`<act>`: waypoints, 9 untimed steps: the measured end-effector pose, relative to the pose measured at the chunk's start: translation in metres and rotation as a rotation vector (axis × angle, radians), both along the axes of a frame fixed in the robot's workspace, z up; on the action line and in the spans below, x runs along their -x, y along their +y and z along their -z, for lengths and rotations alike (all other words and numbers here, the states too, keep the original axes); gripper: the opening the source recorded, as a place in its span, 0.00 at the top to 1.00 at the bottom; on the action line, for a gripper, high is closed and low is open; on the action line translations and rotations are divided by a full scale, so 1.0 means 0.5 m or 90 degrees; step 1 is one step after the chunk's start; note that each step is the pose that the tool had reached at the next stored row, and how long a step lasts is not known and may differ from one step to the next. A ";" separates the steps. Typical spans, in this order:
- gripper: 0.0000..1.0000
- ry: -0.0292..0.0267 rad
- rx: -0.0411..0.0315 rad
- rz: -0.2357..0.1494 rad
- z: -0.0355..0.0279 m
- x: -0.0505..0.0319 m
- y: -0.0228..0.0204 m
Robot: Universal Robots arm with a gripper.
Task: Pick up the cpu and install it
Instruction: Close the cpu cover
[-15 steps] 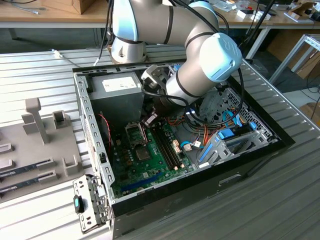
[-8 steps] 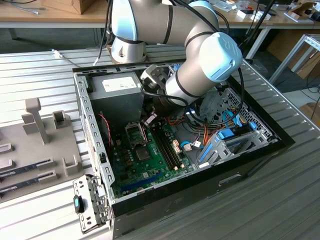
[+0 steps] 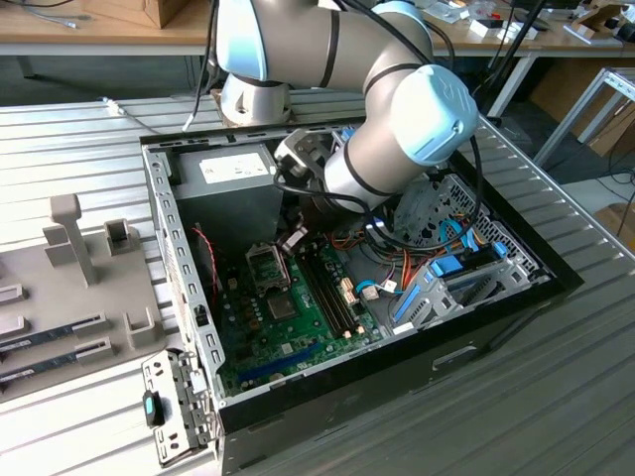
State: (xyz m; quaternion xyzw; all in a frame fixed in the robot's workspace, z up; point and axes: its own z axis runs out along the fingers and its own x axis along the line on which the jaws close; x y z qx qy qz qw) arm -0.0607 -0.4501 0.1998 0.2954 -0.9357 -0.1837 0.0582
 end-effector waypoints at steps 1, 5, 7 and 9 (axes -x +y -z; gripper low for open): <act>0.89 0.0000 0.0000 0.000 -0.001 0.000 -0.0021; 0.89 0.0000 0.0000 0.000 -0.006 0.000 -0.0056; 0.89 0.0000 -0.0001 0.000 -0.008 0.000 -0.0066; 0.89 0.0000 -0.0002 0.000 -0.011 0.000 -0.0072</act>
